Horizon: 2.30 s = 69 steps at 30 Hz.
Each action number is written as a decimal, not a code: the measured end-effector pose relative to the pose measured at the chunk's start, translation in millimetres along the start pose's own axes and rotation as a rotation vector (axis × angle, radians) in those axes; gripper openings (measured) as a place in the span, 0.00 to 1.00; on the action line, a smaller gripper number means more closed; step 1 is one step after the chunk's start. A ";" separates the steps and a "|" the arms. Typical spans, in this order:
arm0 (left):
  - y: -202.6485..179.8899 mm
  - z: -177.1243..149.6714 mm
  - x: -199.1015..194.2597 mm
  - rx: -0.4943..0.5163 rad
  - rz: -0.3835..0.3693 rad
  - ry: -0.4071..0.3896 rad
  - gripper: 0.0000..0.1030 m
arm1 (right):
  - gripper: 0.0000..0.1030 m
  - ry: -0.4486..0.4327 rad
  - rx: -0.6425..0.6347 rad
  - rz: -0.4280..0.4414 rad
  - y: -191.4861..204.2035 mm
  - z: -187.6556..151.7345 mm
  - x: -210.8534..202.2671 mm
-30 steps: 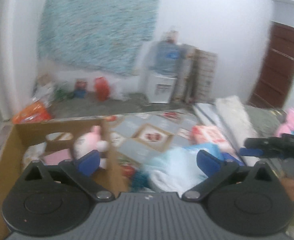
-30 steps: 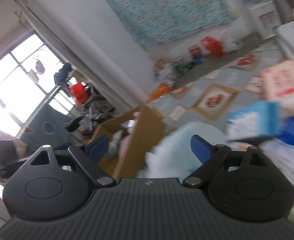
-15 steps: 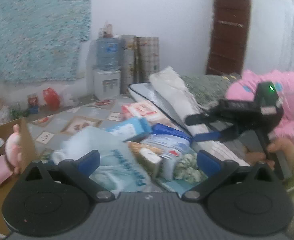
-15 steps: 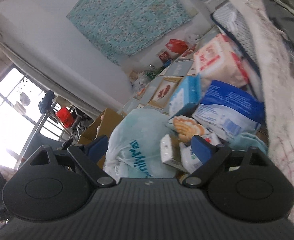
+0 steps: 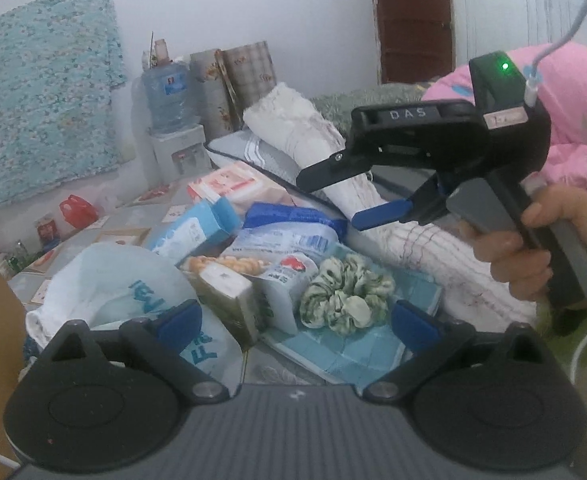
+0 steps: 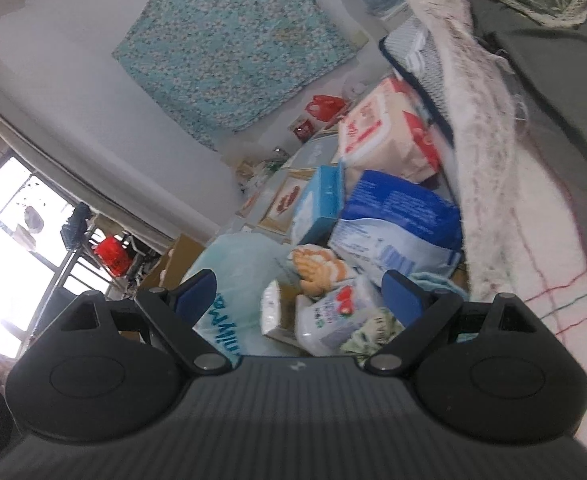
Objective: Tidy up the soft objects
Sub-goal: 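Reach the right gripper to the blue bandage box in the pile, then grasp the blue bandage box with the right gripper and lift it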
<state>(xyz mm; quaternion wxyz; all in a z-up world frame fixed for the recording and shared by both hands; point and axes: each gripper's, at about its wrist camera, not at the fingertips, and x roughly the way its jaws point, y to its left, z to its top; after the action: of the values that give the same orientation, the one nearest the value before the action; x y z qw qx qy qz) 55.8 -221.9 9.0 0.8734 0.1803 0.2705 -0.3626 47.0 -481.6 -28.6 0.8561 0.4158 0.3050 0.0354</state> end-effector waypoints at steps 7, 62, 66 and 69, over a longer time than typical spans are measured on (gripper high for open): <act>19.9 6.3 7.2 -0.056 0.019 -0.006 0.96 | 0.87 0.017 0.009 -0.023 -9.1 -1.6 11.6; 75.3 -4.3 -33.2 -0.200 0.057 -0.092 0.86 | 0.19 0.084 -0.096 -0.193 52.2 92.3 126.3; 71.2 -10.1 -42.8 -0.185 0.028 -0.091 0.86 | 0.19 0.035 -0.127 -0.159 62.0 88.0 69.6; 66.0 -13.4 -47.3 -0.176 -0.004 -0.083 0.86 | 0.19 0.010 -0.152 -0.131 71.5 76.6 22.5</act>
<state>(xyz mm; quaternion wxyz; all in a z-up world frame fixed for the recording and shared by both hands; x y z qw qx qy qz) 71.5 -145.4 34.8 0.8956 0.0871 0.2652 -0.3464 121.4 -480.8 48.7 0.8840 0.3286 0.3323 0.0045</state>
